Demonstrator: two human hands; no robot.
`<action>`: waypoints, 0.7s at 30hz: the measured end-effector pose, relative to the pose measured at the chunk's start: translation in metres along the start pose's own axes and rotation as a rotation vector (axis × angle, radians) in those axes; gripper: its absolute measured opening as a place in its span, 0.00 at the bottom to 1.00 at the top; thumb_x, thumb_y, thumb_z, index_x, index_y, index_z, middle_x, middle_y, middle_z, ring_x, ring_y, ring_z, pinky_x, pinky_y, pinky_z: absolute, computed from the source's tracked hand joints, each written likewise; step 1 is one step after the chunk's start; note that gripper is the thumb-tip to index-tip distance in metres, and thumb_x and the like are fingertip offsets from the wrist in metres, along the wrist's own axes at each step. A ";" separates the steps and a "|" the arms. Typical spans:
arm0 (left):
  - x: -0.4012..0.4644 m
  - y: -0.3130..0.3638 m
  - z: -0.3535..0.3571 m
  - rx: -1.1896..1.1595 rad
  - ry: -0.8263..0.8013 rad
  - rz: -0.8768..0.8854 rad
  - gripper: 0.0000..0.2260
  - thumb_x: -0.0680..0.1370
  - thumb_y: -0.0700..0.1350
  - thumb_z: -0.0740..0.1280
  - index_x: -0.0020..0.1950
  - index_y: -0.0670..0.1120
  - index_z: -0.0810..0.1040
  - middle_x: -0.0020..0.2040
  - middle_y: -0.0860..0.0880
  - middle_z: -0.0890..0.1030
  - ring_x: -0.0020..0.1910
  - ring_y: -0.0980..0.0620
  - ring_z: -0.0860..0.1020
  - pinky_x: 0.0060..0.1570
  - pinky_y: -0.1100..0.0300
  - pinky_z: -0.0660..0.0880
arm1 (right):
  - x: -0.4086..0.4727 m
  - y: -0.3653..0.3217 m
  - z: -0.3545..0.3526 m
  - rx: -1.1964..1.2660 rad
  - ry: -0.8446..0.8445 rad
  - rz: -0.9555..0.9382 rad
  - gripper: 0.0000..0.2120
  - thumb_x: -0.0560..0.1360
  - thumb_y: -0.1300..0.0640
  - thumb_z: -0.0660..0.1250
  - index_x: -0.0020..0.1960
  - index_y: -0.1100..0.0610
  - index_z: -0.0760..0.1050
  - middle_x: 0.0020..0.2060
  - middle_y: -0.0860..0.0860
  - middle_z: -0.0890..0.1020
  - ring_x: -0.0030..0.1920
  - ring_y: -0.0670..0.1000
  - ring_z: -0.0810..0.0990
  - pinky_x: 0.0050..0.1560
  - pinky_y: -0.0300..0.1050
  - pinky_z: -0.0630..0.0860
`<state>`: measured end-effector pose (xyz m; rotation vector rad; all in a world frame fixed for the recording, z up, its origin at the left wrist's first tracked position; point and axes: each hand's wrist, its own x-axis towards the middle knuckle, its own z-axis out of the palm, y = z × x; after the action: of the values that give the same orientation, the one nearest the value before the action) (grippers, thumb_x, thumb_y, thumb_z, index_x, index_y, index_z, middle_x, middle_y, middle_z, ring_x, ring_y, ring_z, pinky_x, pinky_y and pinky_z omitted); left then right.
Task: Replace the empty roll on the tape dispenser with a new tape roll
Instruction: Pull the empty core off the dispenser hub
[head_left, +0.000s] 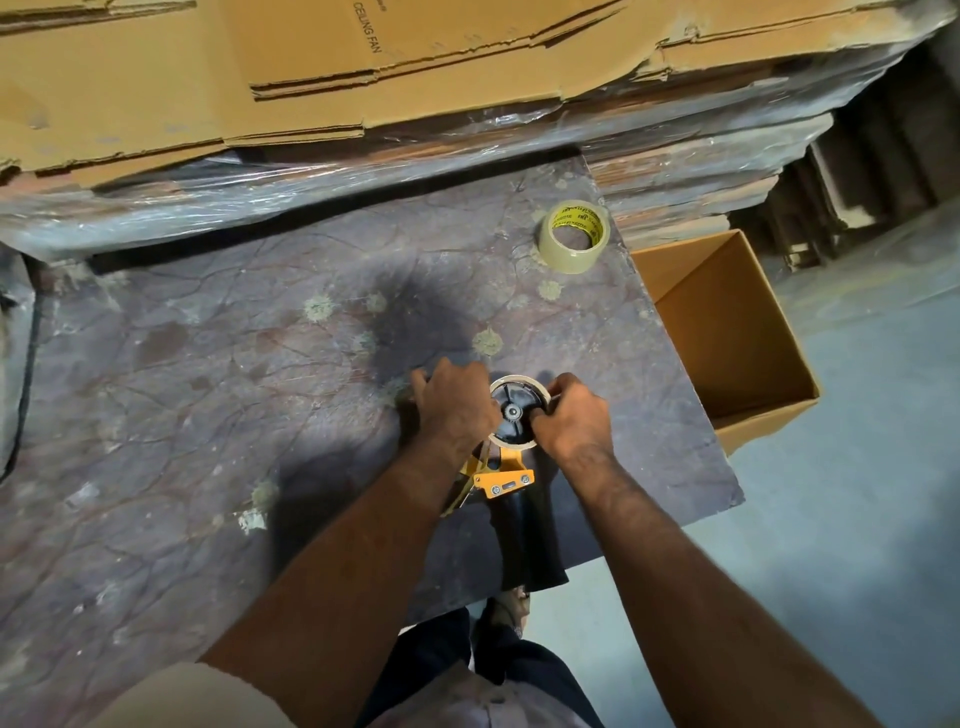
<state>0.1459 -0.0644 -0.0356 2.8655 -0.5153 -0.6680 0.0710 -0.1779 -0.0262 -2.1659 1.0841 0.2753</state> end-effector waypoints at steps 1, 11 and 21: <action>-0.001 0.003 -0.001 0.010 0.016 0.007 0.13 0.77 0.52 0.71 0.60 0.51 0.78 0.58 0.49 0.81 0.64 0.47 0.72 0.66 0.46 0.63 | -0.002 -0.002 0.001 0.003 0.010 0.003 0.13 0.74 0.60 0.73 0.57 0.56 0.76 0.49 0.54 0.83 0.49 0.53 0.80 0.50 0.41 0.77; -0.004 -0.012 -0.010 -0.141 0.001 0.046 0.08 0.76 0.55 0.67 0.46 0.52 0.79 0.48 0.51 0.84 0.56 0.46 0.79 0.64 0.46 0.66 | -0.003 0.001 -0.018 0.021 -0.087 0.016 0.09 0.74 0.55 0.73 0.50 0.52 0.75 0.45 0.50 0.81 0.47 0.51 0.80 0.44 0.40 0.72; -0.013 0.000 -0.025 -0.140 0.038 0.024 0.05 0.76 0.50 0.69 0.49 0.52 0.77 0.50 0.49 0.83 0.56 0.44 0.77 0.59 0.50 0.64 | -0.012 -0.009 -0.025 0.033 -0.018 -0.048 0.10 0.72 0.59 0.72 0.51 0.53 0.74 0.42 0.50 0.79 0.44 0.53 0.80 0.44 0.43 0.78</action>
<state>0.1465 -0.0580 -0.0080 2.7313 -0.4772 -0.6184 0.0681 -0.1836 0.0025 -2.1531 1.0186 0.2527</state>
